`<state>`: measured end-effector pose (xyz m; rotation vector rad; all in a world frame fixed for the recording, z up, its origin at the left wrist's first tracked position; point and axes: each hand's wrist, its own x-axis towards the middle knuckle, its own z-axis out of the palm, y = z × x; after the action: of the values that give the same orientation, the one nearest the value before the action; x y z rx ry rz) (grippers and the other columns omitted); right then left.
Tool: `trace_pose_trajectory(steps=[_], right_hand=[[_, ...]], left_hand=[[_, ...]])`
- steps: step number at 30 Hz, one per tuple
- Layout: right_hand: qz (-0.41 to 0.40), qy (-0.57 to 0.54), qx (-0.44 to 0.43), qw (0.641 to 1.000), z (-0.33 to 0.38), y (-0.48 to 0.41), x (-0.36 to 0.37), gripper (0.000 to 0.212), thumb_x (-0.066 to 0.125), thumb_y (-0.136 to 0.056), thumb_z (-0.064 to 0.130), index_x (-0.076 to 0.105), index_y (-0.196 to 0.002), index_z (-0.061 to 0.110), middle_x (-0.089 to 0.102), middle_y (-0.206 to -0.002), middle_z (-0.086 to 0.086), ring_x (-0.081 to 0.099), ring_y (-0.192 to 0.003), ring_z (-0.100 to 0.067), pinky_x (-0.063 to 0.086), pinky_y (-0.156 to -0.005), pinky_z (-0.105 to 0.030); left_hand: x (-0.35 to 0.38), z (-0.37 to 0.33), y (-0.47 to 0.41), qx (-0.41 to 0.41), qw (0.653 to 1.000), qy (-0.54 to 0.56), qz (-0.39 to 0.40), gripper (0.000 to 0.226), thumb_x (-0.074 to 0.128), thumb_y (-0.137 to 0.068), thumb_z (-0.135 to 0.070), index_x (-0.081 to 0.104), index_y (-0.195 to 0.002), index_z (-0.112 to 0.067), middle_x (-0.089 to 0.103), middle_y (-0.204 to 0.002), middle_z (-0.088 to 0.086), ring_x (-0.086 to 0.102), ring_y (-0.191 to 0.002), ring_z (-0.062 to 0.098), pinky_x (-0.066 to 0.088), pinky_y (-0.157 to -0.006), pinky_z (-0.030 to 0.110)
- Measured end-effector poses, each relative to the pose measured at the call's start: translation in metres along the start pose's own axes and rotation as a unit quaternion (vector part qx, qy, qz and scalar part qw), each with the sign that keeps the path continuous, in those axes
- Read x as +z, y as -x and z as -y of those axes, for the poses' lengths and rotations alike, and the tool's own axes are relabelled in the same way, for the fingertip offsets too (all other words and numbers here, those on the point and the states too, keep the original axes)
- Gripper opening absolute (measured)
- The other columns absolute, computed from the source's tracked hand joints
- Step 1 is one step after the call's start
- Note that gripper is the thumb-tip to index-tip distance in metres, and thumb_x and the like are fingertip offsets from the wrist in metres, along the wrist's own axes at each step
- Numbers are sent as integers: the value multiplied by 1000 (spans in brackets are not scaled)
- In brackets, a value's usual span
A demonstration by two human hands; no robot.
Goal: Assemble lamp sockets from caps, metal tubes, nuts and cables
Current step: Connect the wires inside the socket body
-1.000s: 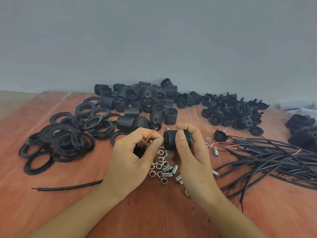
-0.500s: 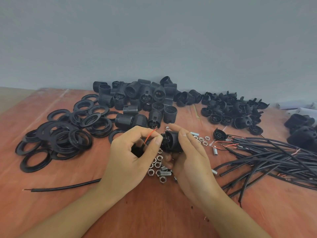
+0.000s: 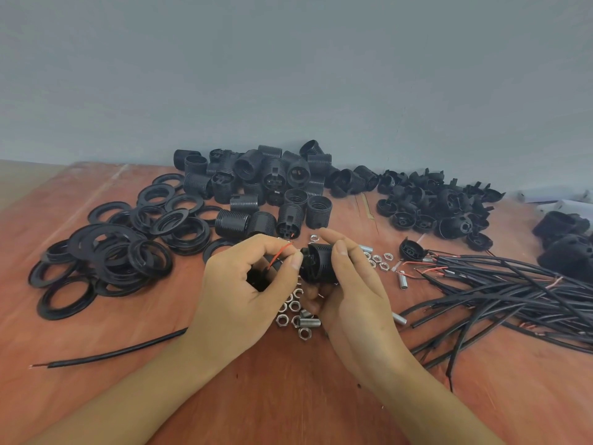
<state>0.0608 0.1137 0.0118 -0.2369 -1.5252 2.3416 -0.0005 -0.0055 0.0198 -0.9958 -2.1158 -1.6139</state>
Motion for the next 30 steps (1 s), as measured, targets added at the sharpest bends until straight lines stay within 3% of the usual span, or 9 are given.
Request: trace_pose_trajectory(steps=[5, 10, 17, 25, 30], right_hand=[[-6, 38, -19, 999, -2, 0, 0, 20, 46, -102, 33, 66, -106, 34, 64, -81, 5, 54, -61, -11, 45, -51, -22], [-8, 63, -40, 997, -3, -1, 0, 20, 49, -87, 43, 64, -99, 43, 63, -79, 5, 56, -61, -11, 46, -52, -21], [-10, 55, -30, 998, -1, 0, 0, 22, 46, -102, 32, 65, -99, 41, 64, -79, 6, 55, -60, -9, 46, -53, -21], [-4, 131, -90, 987, 0, 3, 0, 14, 44, -102, 30, 57, -103, 37, 56, -74, 9, 51, -59, -8, 47, -52, -22], [-33, 73, -51, 995, 5, -1, 2, 20, 47, -102, 29, 66, -96, 35, 62, -73, 5, 53, -54, -10, 46, -49, -22]], left_hand=[[0, 0, 0, 3, 1000, 1, 10, 6, 65, -85, -18, 69, -82, -16, 56, -59, -19, 56, -52, 10, 45, -51, 18], [-1, 0, 0, 12, 1000, -11, 15, 5, 64, -86, -18, 69, -83, -16, 56, -59, -19, 56, -53, 12, 43, -53, 16], [-1, 1, -2, 26, 999, -23, 25, 5, 64, -87, -15, 69, -84, -14, 56, -62, -24, 56, -55, 6, 39, -57, 10], [0, 0, 1, 36, 999, -35, 19, 6, 64, -88, -15, 68, -84, -14, 54, -62, -22, 55, -51, 6, 39, -55, 10], [1, -3, -1, 37, 999, -25, 24, 6, 62, -89, -15, 66, -84, -16, 53, -62, -24, 53, -54, 3, 36, -58, 7]])
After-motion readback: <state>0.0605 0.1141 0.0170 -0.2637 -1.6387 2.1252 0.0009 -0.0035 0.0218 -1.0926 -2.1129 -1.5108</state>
